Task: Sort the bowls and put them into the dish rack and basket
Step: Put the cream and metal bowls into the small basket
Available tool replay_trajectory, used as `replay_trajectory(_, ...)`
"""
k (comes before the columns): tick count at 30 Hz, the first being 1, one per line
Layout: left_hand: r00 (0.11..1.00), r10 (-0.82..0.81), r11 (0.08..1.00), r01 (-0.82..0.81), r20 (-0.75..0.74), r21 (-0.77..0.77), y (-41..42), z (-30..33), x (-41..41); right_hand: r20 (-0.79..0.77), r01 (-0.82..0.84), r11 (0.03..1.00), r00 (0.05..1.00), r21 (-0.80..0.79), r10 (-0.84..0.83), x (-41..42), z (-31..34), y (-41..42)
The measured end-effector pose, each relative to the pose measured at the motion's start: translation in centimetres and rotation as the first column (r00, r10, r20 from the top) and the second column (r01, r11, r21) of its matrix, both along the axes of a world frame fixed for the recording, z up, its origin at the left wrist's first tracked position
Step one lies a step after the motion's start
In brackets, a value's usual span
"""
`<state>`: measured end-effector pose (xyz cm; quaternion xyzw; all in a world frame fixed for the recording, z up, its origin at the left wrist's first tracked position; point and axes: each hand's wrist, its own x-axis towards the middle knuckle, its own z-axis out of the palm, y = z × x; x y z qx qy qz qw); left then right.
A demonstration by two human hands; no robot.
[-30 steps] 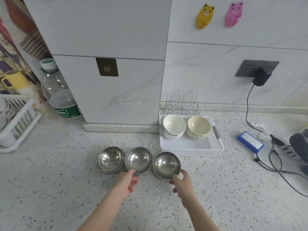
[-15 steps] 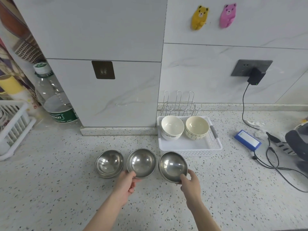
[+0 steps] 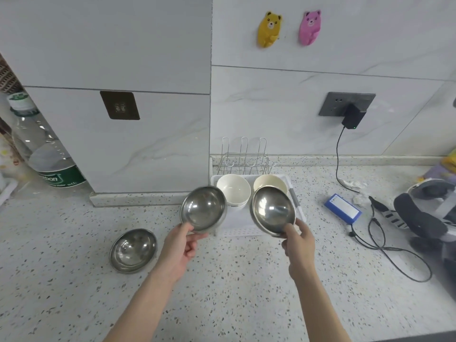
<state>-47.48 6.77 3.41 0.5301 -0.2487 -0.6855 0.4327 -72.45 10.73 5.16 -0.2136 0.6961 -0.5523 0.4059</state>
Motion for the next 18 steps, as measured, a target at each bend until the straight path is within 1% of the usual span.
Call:
replay_trajectory(2, 1.000, 0.004, 1.000, -0.005, -0.028, -0.031, -0.7, 0.7, -0.7, -0.080, 0.052, 0.998, 0.995, -0.047, -0.056, -1.3, 1.7, -0.8)
replay_trajectory(5, 0.999, 0.001, 0.998, -0.004, -0.040, -0.070, -1.6, 1.5, -1.7, -0.210, 0.065, 0.993, 0.974, -0.094, -0.084, -3.2, 3.8, -2.0)
replay_trajectory(8, 0.999, 0.018, 0.997, -0.021, -0.043, -0.076, -2.5, 1.7, -2.5, -0.283, 0.056, 0.996, 0.956, -0.073, -0.075, -5.1, 4.9, -3.2)
replay_trajectory(11, 0.999, 0.016, 0.996, -0.020, -0.042, -0.085, -3.0, 1.7, -3.2, -0.381, 0.017, 0.999, 0.925, 0.027, -0.006, -6.9, 5.2, -4.0)
replay_trajectory(13, 0.999, 0.006, 0.997, -0.009, -0.038, -0.081, -3.2, 1.8, -3.7, -0.444, -0.063, 0.986, 0.887, 0.151, 0.124, -8.1, 5.1, -4.4)
replay_trajectory(15, 1.000, 0.004, 0.998, -0.005, -0.022, -0.063, -3.4, 2.0, -4.2, -0.476, -0.125, 0.954, 0.844, 0.274, 0.247, -9.0, 4.8, -4.8)
replay_trajectory(18, 1.000, -0.009, 0.999, 0.009, 0.008, -0.043, -4.0, 2.2, -4.8, -0.495, -0.146, 0.913, 0.802, 0.380, 0.334, -9.6, 4.2, -5.3)
